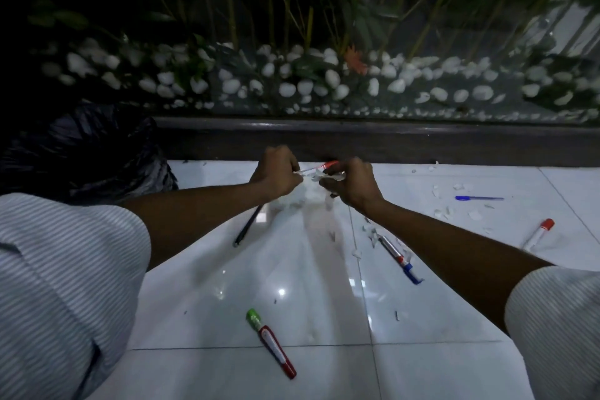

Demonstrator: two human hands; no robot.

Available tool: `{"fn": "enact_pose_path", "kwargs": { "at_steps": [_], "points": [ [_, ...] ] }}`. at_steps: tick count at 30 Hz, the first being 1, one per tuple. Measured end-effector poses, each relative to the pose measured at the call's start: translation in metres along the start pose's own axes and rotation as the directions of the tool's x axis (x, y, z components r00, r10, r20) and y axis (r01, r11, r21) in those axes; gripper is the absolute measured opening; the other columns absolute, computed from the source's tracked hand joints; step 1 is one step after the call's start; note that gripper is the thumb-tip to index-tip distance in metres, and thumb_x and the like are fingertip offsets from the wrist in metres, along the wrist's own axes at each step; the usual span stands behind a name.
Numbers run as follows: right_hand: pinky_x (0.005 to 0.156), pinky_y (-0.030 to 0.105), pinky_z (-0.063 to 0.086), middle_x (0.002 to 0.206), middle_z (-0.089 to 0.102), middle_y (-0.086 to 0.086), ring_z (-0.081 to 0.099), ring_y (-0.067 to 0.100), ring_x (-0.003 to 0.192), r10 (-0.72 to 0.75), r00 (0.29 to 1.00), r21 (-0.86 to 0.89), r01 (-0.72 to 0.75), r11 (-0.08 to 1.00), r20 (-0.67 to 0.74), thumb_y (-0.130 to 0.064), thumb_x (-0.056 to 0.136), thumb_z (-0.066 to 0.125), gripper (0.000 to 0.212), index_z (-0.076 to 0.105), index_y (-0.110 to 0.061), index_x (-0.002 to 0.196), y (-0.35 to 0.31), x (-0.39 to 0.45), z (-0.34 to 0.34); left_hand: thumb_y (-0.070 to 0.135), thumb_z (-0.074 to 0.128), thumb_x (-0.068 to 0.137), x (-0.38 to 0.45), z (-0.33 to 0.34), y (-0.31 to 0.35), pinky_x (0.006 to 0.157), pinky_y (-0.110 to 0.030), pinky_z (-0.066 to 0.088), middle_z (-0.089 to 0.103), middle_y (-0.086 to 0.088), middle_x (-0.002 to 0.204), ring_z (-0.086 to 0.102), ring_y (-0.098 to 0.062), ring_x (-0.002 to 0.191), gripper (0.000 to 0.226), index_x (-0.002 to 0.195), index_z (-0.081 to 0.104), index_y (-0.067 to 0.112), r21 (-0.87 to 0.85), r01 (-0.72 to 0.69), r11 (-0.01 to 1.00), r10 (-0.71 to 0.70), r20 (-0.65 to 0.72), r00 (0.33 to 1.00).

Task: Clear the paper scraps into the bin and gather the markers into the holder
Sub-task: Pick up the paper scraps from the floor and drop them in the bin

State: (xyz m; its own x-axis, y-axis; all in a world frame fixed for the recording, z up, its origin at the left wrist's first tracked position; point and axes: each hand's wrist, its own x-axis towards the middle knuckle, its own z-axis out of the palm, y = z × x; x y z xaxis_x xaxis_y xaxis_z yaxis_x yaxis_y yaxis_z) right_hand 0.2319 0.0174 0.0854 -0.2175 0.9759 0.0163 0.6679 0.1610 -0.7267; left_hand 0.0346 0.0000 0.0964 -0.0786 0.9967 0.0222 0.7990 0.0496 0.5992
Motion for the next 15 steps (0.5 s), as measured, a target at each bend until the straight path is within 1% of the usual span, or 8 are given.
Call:
{"fn": "enact_pose_path", "kwargs": {
  "at_steps": [3,5,8,9,10,12,14,15],
  "points": [
    [0.062,0.044,0.064,0.077,0.077,0.009,0.075,0.017,0.06,-0.047,0.999,0.062,0.048,0.997,-0.008,-0.02,0.08,0.085,0.017,0.081,-0.008,0.092,-0.024,0.011,0.007,0.016,0.085,0.079,0.001,-0.031,-0.002,0.076,-0.035,0.061,0.076,-0.012,0.088,0.072,-0.025,0.084,0.017,0.087,0.082,0.002,-0.016,0.03,0.999,-0.031,-0.089,0.996],
    [0.062,0.044,0.064,0.07,0.076,0.005,0.075,0.015,0.061,-0.118,0.993,0.09,0.118,0.989,-0.002,-0.022,0.081,0.083,0.012,0.081,-0.011,0.086,-0.053,0.016,0.016,0.017,0.084,0.08,-0.004,-0.058,-0.007,0.073,-0.033,0.06,0.074,-0.012,0.082,0.072,-0.025,0.082,0.014,0.085,0.081,0.004,-0.001,0.076,0.997,-0.075,-0.142,0.987],
    [0.061,0.029,0.061,0.069,0.076,0.004,0.074,0.01,0.064,-0.202,0.979,0.159,0.197,0.967,0.012,-0.024,0.084,0.081,0.015,0.081,-0.011,0.089,-0.102,0.022,0.034,0.021,0.081,0.073,-0.013,-0.102,-0.024,0.068,-0.027,0.054,0.073,-0.013,0.085,0.072,-0.026,0.085,0.011,0.081,0.08,0.014,-0.001,0.158,0.987,-0.152,-0.277,0.949],
    [0.06,0.027,0.059,0.07,0.076,0.004,0.072,0.008,0.064,-0.229,0.973,0.173,0.224,0.959,0.009,-0.026,0.083,0.081,0.017,0.081,-0.011,0.09,-0.119,0.023,0.041,0.021,0.08,0.073,-0.017,-0.117,-0.031,0.065,-0.026,0.05,0.074,-0.013,0.084,0.073,-0.025,0.084,0.012,0.083,0.082,0.015,0.002,0.174,0.985,-0.164,-0.323,0.932],
    [0.061,0.029,0.059,0.07,0.077,0.004,0.071,0.007,0.065,-0.258,0.966,0.195,0.252,0.948,0.003,-0.027,0.082,0.082,0.018,0.081,-0.011,0.089,-0.134,0.025,0.05,0.02,0.08,0.073,-0.024,-0.132,-0.035,0.063,-0.027,0.05,0.075,-0.014,0.081,0.073,-0.023,0.081,0.013,0.084,0.083,0.014,0.004,0.19,0.982,-0.176,-0.357,0.917],
    [0.063,0.033,0.062,0.076,0.077,0.005,0.071,0.005,0.065,-0.267,0.964,0.259,0.255,0.931,0.009,-0.024,0.08,0.083,0.02,0.081,-0.009,0.093,-0.164,0.027,0.068,0.018,0.08,0.076,-0.037,-0.162,-0.048,0.065,-0.032,0.057,0.076,-0.013,0.075,0.073,-0.022,0.076,0.012,0.084,0.084,0.01,-0.021,0.203,0.979,-0.193,-0.421,0.887],
    [0.058,0.017,0.056,0.085,0.075,0.005,0.068,-0.003,0.066,-0.253,0.967,0.319,0.235,0.918,0.016,-0.023,0.08,0.085,0.028,0.08,-0.005,0.1,-0.193,0.031,0.087,0.022,0.082,0.077,-0.051,-0.189,-0.063,0.069,-0.035,0.061,0.077,-0.01,0.073,0.074,-0.02,0.074,0.015,0.081,0.083,0.008,-0.057,0.228,0.972,-0.226,-0.49,0.842],
    [0.059,0.013,0.053,0.087,0.075,0.004,0.069,-0.001,0.071,-0.259,0.966,0.335,0.241,0.911,0.01,-0.029,0.078,0.086,0.032,0.081,-0.006,0.1,-0.21,0.03,0.096,0.024,0.083,0.077,-0.059,-0.201,-0.074,0.07,-0.035,0.062,0.077,-0.009,0.074,0.074,-0.02,0.075,0.017,0.081,0.083,0.008,-0.077,0.251,0.965,-0.254,-0.522,0.814]
  ]
}}
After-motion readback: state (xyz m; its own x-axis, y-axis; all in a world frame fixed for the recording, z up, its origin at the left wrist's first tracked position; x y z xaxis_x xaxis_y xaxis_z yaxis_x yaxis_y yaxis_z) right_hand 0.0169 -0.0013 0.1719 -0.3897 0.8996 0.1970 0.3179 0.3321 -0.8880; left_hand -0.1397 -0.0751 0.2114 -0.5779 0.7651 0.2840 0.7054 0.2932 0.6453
